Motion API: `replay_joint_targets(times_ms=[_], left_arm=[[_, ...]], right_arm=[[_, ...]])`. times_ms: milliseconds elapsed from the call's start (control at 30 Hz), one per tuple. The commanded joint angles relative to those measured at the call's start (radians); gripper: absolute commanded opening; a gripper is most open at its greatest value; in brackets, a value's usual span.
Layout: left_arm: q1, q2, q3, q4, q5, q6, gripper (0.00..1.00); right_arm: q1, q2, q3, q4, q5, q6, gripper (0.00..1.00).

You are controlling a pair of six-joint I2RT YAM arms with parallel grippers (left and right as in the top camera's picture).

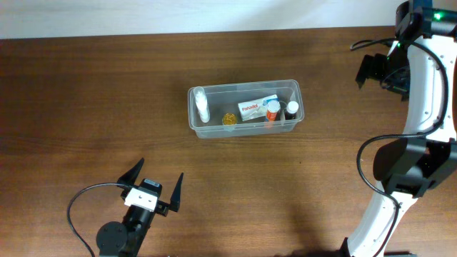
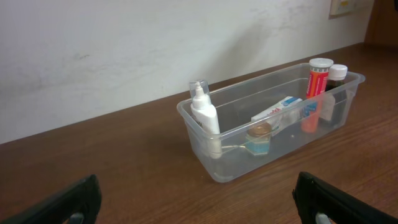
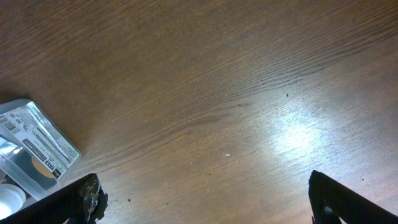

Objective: Pack container

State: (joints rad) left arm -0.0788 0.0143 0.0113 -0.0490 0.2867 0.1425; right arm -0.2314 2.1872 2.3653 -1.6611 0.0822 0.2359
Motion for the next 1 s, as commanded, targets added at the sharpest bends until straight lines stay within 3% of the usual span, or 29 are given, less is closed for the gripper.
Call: replay_joint_targets(times_ms=[0,333,967], left_arm=[[-0.006,-0.009,-0.002,-0.009,-0.014,0.013,0.99],[-0.006,-0.009,-0.002,-0.009,-0.014,0.013,0.99],[-0.006,-0.009,-0.002,-0.009,-0.014,0.013,1.0]], right_arm=[[-0.006,-0.003,0.0,0.0,0.008,0.008,0.98],[0.002,-0.014,0.0,0.0,0.008,0.008,0.98],[0.187,-0.491,-0.001,0.0,0.008,0.008,0.98]])
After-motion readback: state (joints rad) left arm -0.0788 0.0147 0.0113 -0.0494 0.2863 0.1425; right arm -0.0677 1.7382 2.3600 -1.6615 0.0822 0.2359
